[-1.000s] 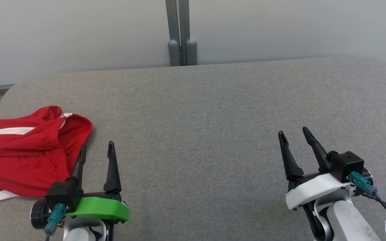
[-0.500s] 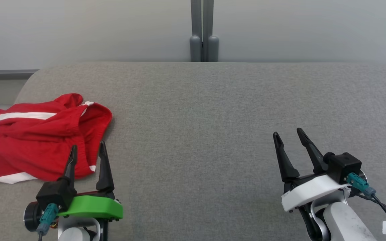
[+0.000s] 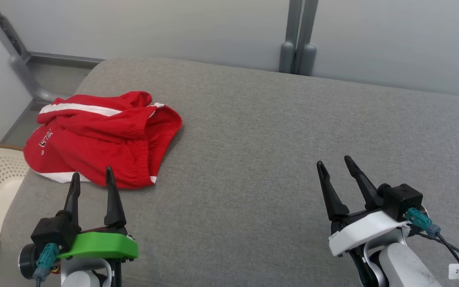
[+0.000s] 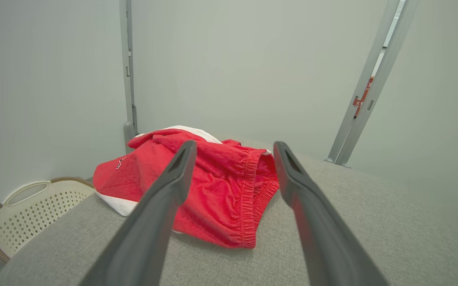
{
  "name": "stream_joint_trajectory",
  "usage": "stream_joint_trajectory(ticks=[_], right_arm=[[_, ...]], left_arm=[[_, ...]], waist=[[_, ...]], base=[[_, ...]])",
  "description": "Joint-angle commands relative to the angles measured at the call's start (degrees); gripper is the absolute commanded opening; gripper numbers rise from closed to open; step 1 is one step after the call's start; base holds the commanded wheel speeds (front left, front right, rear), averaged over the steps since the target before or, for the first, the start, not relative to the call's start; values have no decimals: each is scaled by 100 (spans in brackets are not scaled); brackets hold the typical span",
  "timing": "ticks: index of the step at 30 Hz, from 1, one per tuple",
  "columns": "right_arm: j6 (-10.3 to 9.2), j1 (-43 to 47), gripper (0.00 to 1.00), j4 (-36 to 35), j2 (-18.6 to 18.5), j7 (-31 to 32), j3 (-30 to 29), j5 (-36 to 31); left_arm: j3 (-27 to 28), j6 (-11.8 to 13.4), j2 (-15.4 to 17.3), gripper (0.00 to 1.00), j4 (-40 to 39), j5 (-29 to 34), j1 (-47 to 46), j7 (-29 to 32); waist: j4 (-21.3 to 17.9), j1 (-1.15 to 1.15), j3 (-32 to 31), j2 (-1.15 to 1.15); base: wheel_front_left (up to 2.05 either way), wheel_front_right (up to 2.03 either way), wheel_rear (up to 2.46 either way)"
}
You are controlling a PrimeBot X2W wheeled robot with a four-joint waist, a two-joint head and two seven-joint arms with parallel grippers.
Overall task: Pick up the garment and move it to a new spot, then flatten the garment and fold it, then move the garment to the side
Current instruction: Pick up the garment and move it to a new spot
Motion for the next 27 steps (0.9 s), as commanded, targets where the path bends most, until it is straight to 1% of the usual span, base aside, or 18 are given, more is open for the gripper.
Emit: stream_joint_trajectory(ticks=[1,8,12,18,27], right_arm=[[2,27,100,-5,-38,-14,20,46],[2,14,100,-54,-84,-14,45,65],[2,8,100,-50,-98,-14,94,82],[2,-17,100,-45,-104,-14,147,103],[2,5,100,-32,-99,-14,177,155]], left_arm=[[11,26,29,100,0,12,33,-2],[35,47,29,100,-11,-37,54,-3],[57,48,28,100,-9,-61,69,-3],[83,64,28,100,-8,-87,74,-3],[122,46,29,100,47,-83,70,-3]], waist=[[311,0,11,0],[634,0,51,0],[729,0,56,0],[750,0,53,0],[660,0,-13,0]], base=[[0,0,0],[0,0,0],[0,0,0],[0,0,0],[0,0,0]])
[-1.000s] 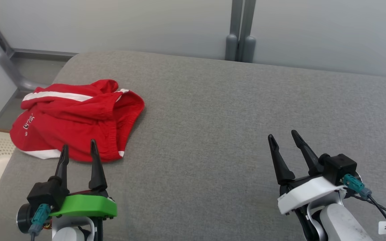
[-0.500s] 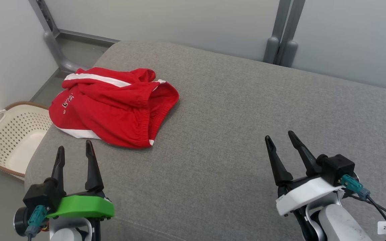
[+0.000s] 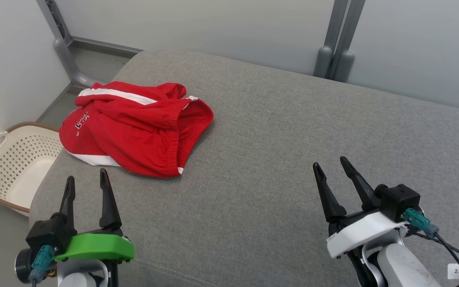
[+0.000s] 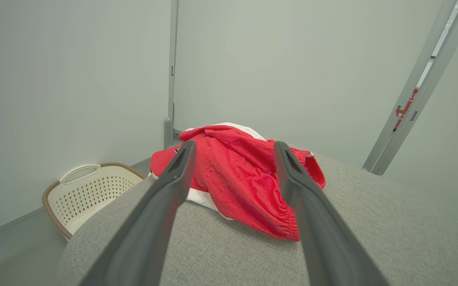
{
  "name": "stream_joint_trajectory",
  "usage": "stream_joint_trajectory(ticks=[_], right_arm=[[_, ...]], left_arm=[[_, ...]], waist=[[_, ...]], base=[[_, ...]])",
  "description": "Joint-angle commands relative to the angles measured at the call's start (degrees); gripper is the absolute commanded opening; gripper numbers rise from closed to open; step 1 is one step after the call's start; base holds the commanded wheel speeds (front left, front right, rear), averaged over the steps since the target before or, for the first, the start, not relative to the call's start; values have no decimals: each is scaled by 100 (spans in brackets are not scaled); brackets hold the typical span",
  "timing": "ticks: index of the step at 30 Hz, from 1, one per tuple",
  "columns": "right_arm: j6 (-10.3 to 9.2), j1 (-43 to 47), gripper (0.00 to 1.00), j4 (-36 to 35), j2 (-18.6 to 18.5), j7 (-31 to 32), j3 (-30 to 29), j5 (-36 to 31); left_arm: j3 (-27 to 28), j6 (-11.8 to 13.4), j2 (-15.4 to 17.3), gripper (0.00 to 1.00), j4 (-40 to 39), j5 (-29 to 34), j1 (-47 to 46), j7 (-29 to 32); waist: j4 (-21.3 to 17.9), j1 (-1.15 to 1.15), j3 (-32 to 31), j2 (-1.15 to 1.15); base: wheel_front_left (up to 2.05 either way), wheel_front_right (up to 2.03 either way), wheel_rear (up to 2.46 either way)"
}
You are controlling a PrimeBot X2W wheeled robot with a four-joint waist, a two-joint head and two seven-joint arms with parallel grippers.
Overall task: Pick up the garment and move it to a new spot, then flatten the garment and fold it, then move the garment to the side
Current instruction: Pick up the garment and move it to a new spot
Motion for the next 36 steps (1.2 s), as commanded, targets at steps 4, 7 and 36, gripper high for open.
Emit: stream_joint_trajectory(ticks=[4,7,36], right_arm=[[2,5,100,2,-35,-14,8,39],[2,-4,100,-17,-28,-14,-6,40],[2,-652,100,-149,-184,-14,126,-49]], left_arm=[[2,-62,30,100,130,33,-61,-4],[-68,-241,36,100,419,-96,-227,-4],[-422,-941,1727,100,2001,-1045,-3374,4473]], waist=[[-73,0,-21,0],[-133,0,-11,0],[-1813,0,1050,0]], base=[[0,0,0],[0,0,0],[0,0,0]])
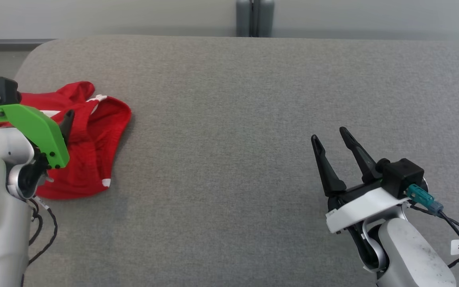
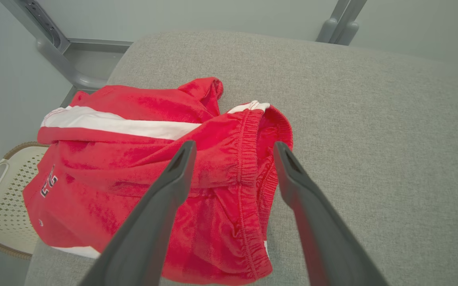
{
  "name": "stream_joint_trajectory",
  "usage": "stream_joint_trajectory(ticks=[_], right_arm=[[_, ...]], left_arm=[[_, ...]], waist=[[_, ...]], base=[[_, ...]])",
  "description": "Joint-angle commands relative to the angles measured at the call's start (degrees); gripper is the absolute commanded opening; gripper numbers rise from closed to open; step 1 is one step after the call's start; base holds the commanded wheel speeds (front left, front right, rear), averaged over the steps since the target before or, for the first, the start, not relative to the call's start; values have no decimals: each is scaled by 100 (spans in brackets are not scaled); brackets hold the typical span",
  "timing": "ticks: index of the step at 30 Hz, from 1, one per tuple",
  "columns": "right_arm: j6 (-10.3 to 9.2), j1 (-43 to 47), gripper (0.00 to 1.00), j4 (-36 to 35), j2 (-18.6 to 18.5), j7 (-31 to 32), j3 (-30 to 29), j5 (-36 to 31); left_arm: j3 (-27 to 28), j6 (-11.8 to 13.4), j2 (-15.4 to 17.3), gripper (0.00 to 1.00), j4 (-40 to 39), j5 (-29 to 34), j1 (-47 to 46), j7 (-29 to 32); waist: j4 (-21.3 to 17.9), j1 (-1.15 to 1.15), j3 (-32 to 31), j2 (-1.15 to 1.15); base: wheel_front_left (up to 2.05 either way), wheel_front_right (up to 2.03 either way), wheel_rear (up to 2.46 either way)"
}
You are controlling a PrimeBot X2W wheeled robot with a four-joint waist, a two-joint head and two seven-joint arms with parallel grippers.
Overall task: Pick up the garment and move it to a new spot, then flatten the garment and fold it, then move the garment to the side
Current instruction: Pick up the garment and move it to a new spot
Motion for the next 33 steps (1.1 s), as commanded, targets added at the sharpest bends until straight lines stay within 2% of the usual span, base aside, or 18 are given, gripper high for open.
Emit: stream_joint_trajectory(ticks=[1,11,19,22,23,29,33], right_arm=[[2,-111,100,-20,-22,-14,-1,-5],[2,-310,100,-97,-6,-14,50,23],[2,-413,100,-181,54,-14,17,22],[2,-387,100,-181,73,-14,0,34],[2,-377,100,-170,80,-14,-1,34],[2,-336,100,-105,133,-14,7,37],[2,-267,100,-57,152,-14,32,53]], left_arm=[[-42,-18,112,100,80,-45,-193,83],[-704,-49,593,100,799,-106,-805,504],[-1027,-40,862,100,1609,138,-1192,430],[-1136,-41,939,13,1793,79,-1263,335],[-1188,-41,955,0,1853,101,-1262,315],[-1408,-42,981,0,2079,12,-1283,15],[-1584,-42,1019,0,2022,-2,-1319,-402]], waist=[[-399,0,309,0],[-898,0,670,0],[-1144,0,885,0],[-1166,0,868,0],[-1168,0,854,0],[-1142,0,667,0],[-1118,0,450,0]], base=[[0,0,0],[0,0,0],[0,0,0],[0,0,0],[0,0,0],[0,0,0],[0,0,0]])
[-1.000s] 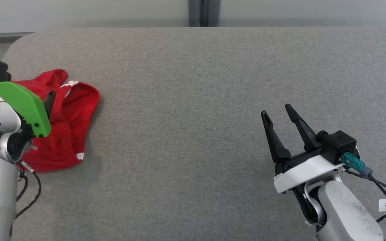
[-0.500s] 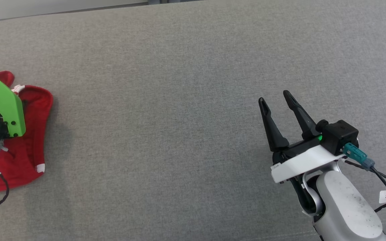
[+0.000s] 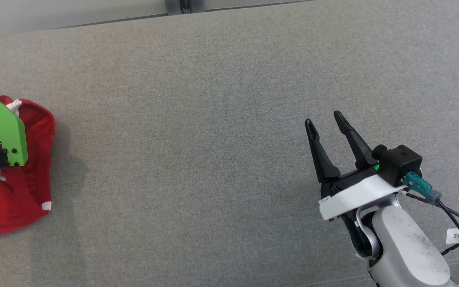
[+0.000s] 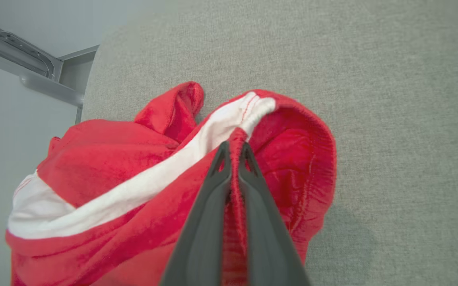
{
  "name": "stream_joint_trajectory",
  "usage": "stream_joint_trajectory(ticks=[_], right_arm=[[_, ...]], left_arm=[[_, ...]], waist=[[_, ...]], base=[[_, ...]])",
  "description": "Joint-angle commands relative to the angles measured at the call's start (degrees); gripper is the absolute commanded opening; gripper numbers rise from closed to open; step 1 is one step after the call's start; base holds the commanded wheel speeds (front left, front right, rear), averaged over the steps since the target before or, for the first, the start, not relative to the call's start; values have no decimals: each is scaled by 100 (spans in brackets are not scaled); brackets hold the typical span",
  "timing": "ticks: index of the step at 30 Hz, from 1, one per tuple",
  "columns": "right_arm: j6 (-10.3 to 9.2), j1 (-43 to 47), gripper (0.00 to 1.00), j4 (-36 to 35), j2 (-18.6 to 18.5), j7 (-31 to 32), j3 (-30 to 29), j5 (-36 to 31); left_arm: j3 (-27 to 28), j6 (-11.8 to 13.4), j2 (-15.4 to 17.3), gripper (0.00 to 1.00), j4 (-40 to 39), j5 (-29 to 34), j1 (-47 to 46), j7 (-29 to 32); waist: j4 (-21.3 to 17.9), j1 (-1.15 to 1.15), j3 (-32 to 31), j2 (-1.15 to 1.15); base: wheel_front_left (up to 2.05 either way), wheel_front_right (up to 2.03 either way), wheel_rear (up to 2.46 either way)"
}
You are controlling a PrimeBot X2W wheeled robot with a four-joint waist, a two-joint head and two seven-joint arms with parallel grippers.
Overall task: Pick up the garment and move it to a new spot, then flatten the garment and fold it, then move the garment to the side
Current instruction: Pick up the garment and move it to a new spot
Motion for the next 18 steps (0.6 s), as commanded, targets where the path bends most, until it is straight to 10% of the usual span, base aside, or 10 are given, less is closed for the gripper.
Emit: stream_joint_trajectory(ticks=[1,18], right_arm=[[2,90,100,37,10,-14,12,14],[2,578,100,148,94,-14,-26,149]], left_arm=[[-35,11,60,0,-33,21,-100,-196],[-996,11,-321,0,-2218,-443,146,-561]], waist=[[25,0,-213,0],[-185,0,-1268,0]], base=[[0,0,0],[0,0,0]])
